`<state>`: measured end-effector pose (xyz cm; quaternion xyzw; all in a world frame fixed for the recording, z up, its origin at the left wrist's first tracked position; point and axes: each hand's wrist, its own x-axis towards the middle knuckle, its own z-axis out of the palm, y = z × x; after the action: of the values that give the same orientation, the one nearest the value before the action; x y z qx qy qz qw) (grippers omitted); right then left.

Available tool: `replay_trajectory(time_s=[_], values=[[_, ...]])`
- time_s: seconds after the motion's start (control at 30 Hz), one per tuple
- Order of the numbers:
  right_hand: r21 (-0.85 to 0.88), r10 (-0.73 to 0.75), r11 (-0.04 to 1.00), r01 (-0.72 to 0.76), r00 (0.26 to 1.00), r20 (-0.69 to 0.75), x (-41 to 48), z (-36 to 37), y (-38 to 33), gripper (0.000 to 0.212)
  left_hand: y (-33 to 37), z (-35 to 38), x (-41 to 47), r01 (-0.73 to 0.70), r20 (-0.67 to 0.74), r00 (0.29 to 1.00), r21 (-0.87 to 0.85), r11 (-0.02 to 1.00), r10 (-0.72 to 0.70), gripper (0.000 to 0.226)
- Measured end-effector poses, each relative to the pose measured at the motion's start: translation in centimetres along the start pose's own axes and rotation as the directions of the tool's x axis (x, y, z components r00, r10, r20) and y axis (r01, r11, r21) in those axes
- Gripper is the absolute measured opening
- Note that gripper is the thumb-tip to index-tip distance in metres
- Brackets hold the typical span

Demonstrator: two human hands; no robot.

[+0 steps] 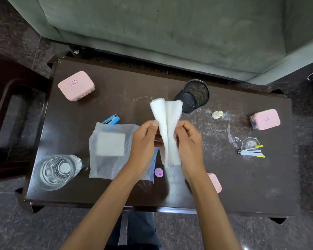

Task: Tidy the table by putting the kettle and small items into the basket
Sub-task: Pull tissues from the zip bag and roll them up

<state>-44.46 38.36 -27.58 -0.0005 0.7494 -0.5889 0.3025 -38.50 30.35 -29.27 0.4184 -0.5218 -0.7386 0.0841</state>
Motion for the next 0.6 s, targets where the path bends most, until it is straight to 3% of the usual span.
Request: replay_trajectory(time_s=[0.1,0.2,0.3,0.37,0.47,0.6], values=[[0.01,-0.012,1.0,0.011,0.999,0.044,0.0,0.0,0.0,0.011,0.0,-0.1,0.1,-0.059,0.03,0.998,0.071,0.996,0.057,0.023],[-0.13,-0.081,0.987,0.093,0.993,0.091,0.1,-0.2,0.0,0.008,-0.2,-0.1,0.2,-0.127,0.057,0.991,0.198,0.972,0.118,0.019],[-0.124,-0.089,0.987,0.098,0.993,0.075,0.2,-0.3,0.4,0.035,-0.4,-0.2,0.4,-0.117,0.017,0.993,0.206,0.972,0.116,0.023],[-0.051,-0.056,0.997,0.058,0.998,0.039,0.3,-0.5,0.4,0.036,-0.4,-0.2,0.6,-0.125,-0.016,0.991,0.173,0.977,0.13,0.024],[0.101,0.042,0.994,-0.046,0.998,0.044,0.7,-0.3,0.2,0.018,-0.9,-0.2,1.0,-0.194,0.032,0.981,0.165,0.967,0.191,0.022],[0.352,0.211,0.9,-0.257,0.964,0.164,1.9,-0.6,-0.1,0.034,-0.9,-0.2,1.5,-0.24,0.119,0.967,0.151,0.959,0.224,0.032]])
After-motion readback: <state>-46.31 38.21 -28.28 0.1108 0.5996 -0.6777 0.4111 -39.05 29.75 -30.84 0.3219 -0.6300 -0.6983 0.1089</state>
